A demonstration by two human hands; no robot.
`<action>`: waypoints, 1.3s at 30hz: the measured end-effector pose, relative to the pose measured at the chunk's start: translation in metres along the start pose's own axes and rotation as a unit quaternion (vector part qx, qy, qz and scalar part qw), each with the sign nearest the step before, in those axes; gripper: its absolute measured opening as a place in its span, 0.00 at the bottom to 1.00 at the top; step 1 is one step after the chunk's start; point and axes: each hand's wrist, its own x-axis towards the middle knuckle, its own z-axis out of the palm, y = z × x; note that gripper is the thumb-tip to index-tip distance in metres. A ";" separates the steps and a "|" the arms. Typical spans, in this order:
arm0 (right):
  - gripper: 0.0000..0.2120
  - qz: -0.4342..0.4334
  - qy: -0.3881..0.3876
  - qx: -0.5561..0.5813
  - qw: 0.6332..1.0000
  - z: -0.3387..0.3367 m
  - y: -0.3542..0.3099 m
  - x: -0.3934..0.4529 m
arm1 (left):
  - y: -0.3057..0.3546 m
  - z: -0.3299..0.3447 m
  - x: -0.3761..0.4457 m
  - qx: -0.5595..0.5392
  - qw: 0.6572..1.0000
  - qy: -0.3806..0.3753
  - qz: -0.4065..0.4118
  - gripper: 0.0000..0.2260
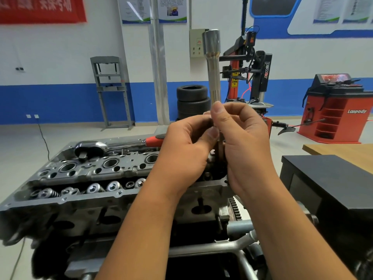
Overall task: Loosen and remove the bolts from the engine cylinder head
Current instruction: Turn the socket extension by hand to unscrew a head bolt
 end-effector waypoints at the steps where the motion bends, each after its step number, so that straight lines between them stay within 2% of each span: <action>1: 0.15 0.001 0.007 -0.003 1.000 0.000 -0.001 -0.001 | 0.000 0.000 0.000 0.002 1.000 0.011 0.003 0.09; 4: 0.20 0.011 0.011 0.010 1.000 0.000 -0.004 -0.002 | -0.001 0.001 -0.001 0.011 0.999 0.039 0.001 0.09; 7: 0.22 0.012 0.018 0.015 1.000 0.000 -0.004 -0.002 | 0.001 0.000 -0.001 -0.021 1.000 -0.004 -0.003 0.09; 12: 0.16 -0.003 0.024 -0.025 0.999 0.003 -0.001 0.000 | 0.004 0.003 0.000 -0.013 1.000 0.016 -0.015 0.09; 16: 0.10 0.001 0.044 0.001 0.999 0.005 -0.003 -0.002 | 0.004 0.002 -0.001 0.000 0.999 0.041 -0.028 0.07; 19: 0.09 -0.010 0.071 -0.014 0.997 0.005 -0.004 -0.002 | 0.007 0.004 -0.001 0.018 1.000 0.001 -0.019 0.07; 22: 0.06 -0.027 0.089 -0.035 0.995 0.007 -0.002 -0.003 | 0.010 0.008 -0.001 0.005 0.998 -0.046 -0.037 0.10; 26: 0.11 -0.024 0.093 -0.052 0.994 0.014 0.004 -0.006 | 0.009 0.005 0.001 0.001 0.998 -0.041 -0.041 0.11; 29: 0.13 -0.007 0.089 -0.008 0.996 0.012 0.001 -0.009 | 0.005 0.004 0.004 -0.014 0.999 -0.019 -0.030 0.05; 32: 0.18 -0.005 0.085 0.015 0.996 0.009 -0.003 -0.013 | 0.001 0.002 0.005 -0.014 1.000 0.011 -0.026 0.05; 36: 0.18 0.000 0.071 0.010 0.997 0.006 -0.003 -0.013 | 0.008 0.003 0.001 -0.049 0.996 -0.067 -0.017 0.11; 39: 0.16 0.007 0.041 -0.008 0.999 0.006 -0.001 -0.011 | 0.008 0.001 -0.002 -0.046 0.998 -0.042 -0.031 0.11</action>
